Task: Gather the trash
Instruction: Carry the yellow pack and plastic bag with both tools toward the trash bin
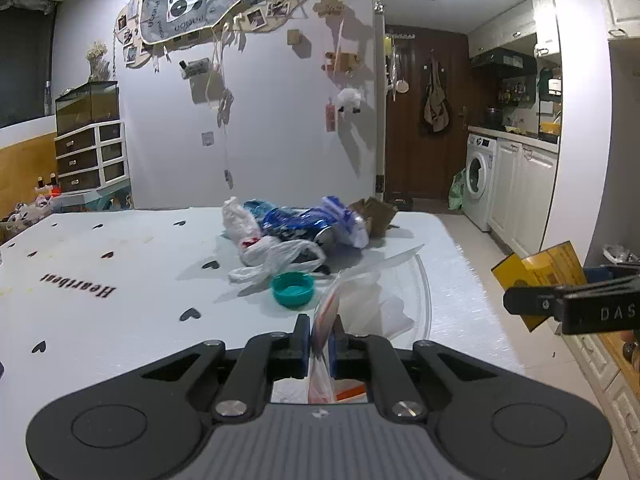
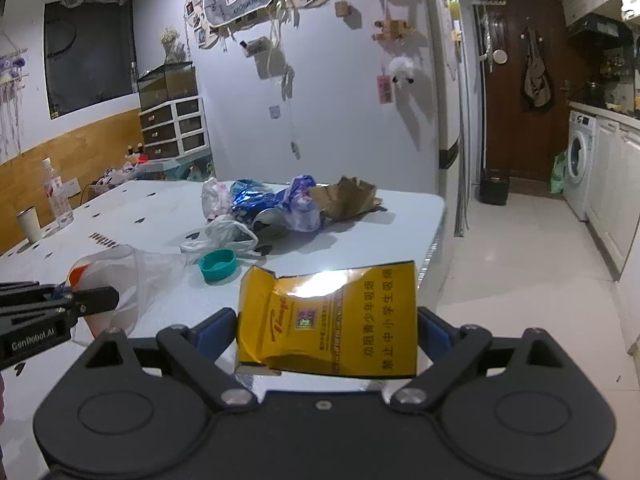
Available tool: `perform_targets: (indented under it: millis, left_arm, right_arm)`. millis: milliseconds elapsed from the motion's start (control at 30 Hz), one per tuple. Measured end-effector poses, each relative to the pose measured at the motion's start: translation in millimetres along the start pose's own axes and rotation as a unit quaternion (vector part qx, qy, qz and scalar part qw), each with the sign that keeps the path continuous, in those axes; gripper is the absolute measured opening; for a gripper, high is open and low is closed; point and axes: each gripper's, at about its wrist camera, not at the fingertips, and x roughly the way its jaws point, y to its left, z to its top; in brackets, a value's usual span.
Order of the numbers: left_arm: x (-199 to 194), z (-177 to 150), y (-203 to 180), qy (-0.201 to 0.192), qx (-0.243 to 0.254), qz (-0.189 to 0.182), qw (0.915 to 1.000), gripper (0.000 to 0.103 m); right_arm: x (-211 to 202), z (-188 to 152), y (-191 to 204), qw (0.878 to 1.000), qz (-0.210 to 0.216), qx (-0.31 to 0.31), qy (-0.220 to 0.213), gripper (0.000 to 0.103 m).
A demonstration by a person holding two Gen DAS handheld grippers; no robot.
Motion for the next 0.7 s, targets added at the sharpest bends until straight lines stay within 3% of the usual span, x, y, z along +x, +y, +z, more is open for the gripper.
perform_targets:
  millis: [700]
  left_arm:
    - [-52.7,9.5,-120.6,-0.031,0.026,-0.057,0.9976,0.009]
  right_arm:
    - [-114.2,-29.4,-94.2,0.995,-0.076,0.041,-0.042,0.095]
